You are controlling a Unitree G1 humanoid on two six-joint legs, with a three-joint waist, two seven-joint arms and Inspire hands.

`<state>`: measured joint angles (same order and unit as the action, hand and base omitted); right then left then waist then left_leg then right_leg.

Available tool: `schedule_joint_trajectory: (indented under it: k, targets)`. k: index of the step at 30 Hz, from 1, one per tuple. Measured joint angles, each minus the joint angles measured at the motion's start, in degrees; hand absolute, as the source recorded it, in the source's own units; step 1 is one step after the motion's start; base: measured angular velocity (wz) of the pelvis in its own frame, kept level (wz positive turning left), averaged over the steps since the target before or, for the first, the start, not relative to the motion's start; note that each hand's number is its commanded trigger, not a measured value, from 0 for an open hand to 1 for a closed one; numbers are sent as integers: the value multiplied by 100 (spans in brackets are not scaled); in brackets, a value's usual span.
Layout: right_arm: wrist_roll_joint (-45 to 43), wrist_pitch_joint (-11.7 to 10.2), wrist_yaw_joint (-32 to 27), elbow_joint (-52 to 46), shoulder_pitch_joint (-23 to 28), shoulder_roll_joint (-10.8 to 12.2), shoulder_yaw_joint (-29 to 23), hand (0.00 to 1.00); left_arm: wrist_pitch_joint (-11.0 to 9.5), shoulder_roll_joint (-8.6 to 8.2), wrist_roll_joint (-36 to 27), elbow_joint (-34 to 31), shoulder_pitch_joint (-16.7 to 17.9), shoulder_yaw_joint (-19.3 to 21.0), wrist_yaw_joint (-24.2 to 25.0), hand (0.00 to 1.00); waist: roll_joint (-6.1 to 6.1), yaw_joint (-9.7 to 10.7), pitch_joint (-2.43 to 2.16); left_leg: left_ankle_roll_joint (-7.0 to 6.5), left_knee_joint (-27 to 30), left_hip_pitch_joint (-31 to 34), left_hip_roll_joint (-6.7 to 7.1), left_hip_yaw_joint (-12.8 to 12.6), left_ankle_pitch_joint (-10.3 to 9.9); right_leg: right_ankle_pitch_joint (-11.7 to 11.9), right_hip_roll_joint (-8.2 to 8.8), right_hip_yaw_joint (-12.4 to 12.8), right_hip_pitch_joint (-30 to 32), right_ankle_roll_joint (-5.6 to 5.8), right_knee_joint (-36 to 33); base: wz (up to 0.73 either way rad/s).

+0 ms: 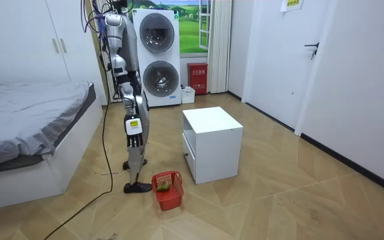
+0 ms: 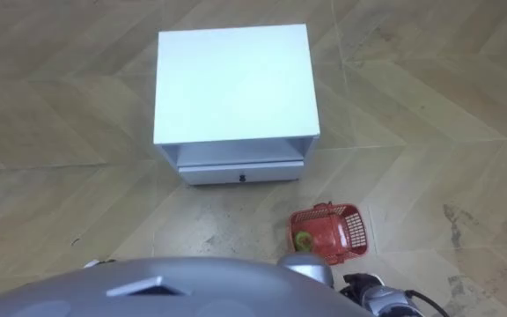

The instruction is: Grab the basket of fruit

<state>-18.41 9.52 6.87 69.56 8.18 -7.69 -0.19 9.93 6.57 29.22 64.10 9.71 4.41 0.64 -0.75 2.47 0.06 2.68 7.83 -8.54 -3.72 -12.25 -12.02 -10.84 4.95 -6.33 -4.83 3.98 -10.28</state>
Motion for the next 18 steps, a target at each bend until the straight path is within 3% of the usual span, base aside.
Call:
schedule_joint_trajectory:
  k: [8,18]
  targets:
    - [-48,-5,-46,-105,78,1,6,0,3,-1,-34,-22,106,-7,-15,0,-29,1,-15,0,0,-6,3,16,0,0,-1,-13,-38,0,43,0]
    - [-7,-7,-127,-96,78,1,3,0,7,-2,-51,-15,105,-5,-54,0,-44,-117,4,0,0,23,5,36,0,0,2,-23,-23,0,62,0]
